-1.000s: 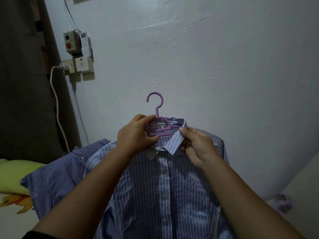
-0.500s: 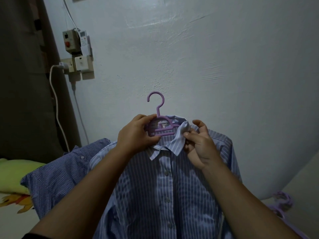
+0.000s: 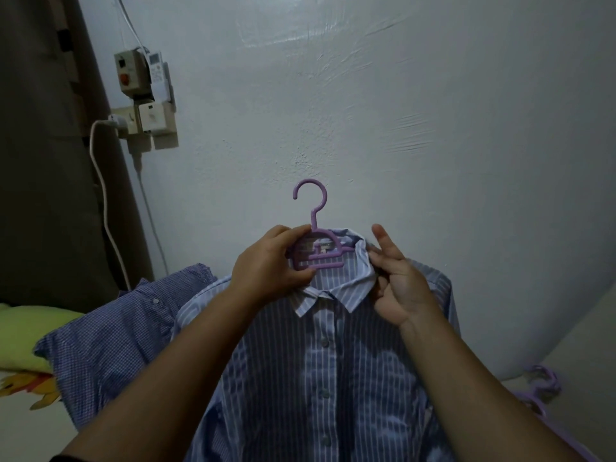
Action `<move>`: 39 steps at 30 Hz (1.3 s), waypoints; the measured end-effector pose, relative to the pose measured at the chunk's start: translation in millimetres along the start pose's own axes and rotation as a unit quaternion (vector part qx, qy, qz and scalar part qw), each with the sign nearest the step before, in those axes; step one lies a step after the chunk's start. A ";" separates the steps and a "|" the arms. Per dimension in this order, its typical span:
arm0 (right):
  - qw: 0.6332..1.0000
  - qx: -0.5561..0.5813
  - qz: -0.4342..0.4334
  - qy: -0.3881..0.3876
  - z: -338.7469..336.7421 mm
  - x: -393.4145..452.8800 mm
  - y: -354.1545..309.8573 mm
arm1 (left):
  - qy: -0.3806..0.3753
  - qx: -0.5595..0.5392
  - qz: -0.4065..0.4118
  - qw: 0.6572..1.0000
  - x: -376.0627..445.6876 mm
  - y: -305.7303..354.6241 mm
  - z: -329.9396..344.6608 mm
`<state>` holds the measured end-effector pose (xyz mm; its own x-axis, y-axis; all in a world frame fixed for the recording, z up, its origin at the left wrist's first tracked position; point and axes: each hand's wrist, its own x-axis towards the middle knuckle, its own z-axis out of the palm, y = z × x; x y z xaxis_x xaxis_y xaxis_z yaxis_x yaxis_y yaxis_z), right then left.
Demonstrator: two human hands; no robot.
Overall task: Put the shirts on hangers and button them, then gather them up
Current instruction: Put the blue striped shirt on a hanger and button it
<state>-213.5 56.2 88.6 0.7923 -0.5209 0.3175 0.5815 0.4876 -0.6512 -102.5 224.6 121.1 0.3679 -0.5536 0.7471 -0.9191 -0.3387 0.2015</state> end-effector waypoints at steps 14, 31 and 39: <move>0.998 -0.019 -0.057 0.009 1.1 -0.1 7.0 | -0.007 -0.018 0.002 1.000 -1.8 -2.2 7.3; 0.977 -0.182 -0.107 0.005 -18.2 -12.4 -16.3 | 0.042 -0.034 0.003 0.999 9.5 -17.7 -15.5; 0.784 -0.564 -0.251 0.069 -37.2 -3.4 -45.8 | 0.069 0.026 -0.001 0.997 23.7 -30.3 -55.8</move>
<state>-249.7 9.6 91.7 0.4437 -0.5573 0.7018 0.2197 -0.6916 -0.6881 -73.8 264.2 168.0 0.3438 -0.4439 0.8275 -0.9085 -0.3803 0.1734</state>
